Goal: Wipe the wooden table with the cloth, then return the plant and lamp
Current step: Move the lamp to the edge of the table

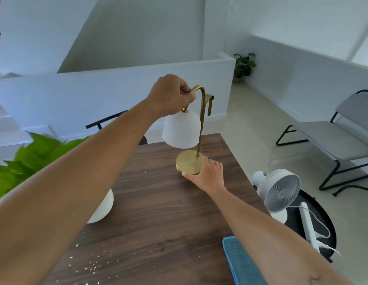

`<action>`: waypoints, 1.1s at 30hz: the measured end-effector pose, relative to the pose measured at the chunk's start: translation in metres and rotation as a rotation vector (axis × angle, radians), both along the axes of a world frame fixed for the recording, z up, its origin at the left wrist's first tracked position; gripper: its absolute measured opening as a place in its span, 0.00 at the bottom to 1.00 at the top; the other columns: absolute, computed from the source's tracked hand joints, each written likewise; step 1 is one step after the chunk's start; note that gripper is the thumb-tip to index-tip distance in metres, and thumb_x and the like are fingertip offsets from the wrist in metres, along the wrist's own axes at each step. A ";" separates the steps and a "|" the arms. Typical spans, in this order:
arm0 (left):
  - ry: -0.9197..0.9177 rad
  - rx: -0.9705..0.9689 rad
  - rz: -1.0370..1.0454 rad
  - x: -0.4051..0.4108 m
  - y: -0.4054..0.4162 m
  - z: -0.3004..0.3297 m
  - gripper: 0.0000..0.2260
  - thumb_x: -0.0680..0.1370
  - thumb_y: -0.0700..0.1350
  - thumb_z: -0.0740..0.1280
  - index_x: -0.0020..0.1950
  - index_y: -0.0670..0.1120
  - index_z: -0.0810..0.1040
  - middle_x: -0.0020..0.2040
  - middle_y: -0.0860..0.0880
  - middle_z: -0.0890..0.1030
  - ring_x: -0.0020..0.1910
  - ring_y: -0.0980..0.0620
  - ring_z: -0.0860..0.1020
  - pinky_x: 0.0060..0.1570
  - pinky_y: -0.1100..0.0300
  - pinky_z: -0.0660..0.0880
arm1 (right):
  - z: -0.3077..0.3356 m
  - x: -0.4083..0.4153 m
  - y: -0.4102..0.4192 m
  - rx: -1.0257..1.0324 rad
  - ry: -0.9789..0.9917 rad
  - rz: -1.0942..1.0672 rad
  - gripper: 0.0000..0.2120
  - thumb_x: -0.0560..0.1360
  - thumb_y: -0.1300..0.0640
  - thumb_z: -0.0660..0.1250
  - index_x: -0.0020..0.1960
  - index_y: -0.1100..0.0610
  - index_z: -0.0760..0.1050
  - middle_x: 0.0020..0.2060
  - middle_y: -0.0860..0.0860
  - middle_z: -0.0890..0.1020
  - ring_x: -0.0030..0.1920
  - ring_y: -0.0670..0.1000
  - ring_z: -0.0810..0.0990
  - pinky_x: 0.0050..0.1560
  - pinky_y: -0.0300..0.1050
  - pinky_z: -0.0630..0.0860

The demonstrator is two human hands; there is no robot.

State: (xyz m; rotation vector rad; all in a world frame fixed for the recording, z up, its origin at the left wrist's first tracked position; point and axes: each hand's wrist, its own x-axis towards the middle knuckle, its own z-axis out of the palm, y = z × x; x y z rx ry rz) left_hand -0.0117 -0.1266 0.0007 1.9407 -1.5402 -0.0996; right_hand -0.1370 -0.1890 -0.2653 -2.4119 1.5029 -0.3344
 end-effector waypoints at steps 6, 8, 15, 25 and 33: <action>0.070 -0.020 -0.004 -0.014 -0.056 -0.002 0.10 0.78 0.47 0.70 0.52 0.43 0.85 0.45 0.48 0.85 0.47 0.51 0.83 0.53 0.55 0.78 | 0.003 -0.018 -0.061 0.013 0.037 0.001 0.56 0.63 0.21 0.62 0.76 0.59 0.61 0.68 0.58 0.75 0.69 0.61 0.71 0.74 0.58 0.62; 0.081 -0.022 0.000 -0.015 -0.074 -0.005 0.09 0.77 0.47 0.70 0.52 0.43 0.85 0.45 0.48 0.85 0.46 0.51 0.82 0.53 0.56 0.79 | 0.000 -0.021 -0.077 0.018 0.040 -0.005 0.56 0.63 0.20 0.62 0.77 0.59 0.61 0.68 0.58 0.75 0.69 0.61 0.71 0.74 0.59 0.63; 0.091 0.003 0.026 -0.013 -0.128 -0.019 0.09 0.77 0.48 0.70 0.51 0.43 0.85 0.44 0.49 0.85 0.45 0.53 0.82 0.52 0.57 0.79 | -0.011 -0.019 -0.131 0.035 0.102 0.004 0.55 0.63 0.20 0.62 0.75 0.58 0.63 0.66 0.57 0.76 0.68 0.61 0.72 0.73 0.59 0.63; 0.167 0.026 0.063 -0.005 -0.168 -0.035 0.10 0.78 0.48 0.69 0.52 0.41 0.84 0.48 0.46 0.85 0.48 0.49 0.83 0.56 0.54 0.79 | -0.020 -0.007 -0.164 0.058 0.107 0.012 0.50 0.66 0.24 0.65 0.75 0.59 0.64 0.67 0.57 0.75 0.68 0.61 0.71 0.72 0.56 0.63; 0.171 0.064 0.056 0.010 -0.175 -0.036 0.11 0.77 0.49 0.71 0.53 0.43 0.83 0.49 0.48 0.84 0.50 0.50 0.82 0.56 0.54 0.78 | -0.022 0.001 -0.163 0.116 0.097 0.005 0.49 0.69 0.26 0.64 0.77 0.59 0.60 0.71 0.58 0.72 0.71 0.61 0.68 0.73 0.59 0.62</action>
